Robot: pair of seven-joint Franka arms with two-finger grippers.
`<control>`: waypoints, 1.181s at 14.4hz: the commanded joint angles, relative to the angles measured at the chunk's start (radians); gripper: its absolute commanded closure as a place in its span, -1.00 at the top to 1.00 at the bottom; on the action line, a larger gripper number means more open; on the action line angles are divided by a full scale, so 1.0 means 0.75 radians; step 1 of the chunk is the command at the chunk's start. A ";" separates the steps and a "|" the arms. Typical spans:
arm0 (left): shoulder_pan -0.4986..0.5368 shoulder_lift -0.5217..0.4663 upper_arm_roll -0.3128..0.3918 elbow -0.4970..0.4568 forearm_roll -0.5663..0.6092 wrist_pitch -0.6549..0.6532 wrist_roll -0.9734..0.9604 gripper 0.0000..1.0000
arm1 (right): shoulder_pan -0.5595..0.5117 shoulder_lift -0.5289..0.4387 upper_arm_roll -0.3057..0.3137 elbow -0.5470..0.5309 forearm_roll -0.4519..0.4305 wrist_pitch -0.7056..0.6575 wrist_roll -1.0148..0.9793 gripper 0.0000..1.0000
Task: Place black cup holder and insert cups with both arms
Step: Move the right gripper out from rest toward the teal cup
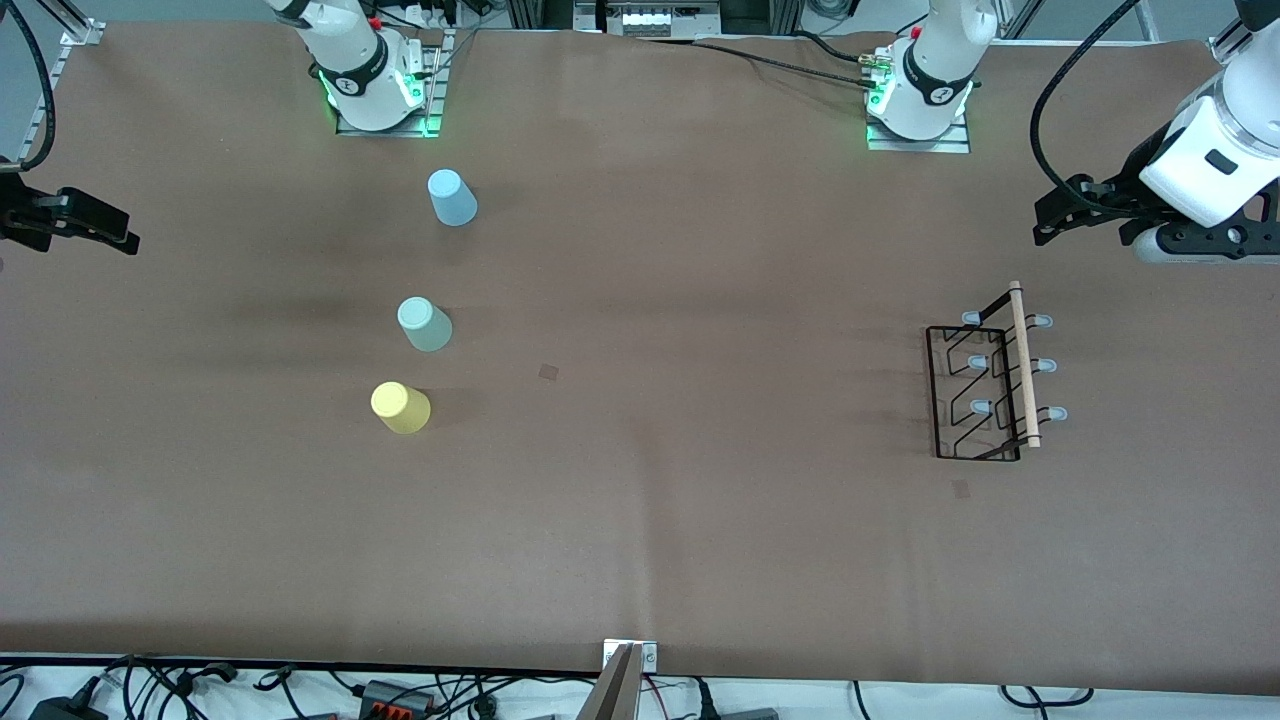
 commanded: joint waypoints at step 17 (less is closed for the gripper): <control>-0.001 0.022 0.001 0.045 -0.001 -0.029 0.003 1.00 | 0.008 0.000 0.004 -0.464 0.080 0.391 -0.114 1.00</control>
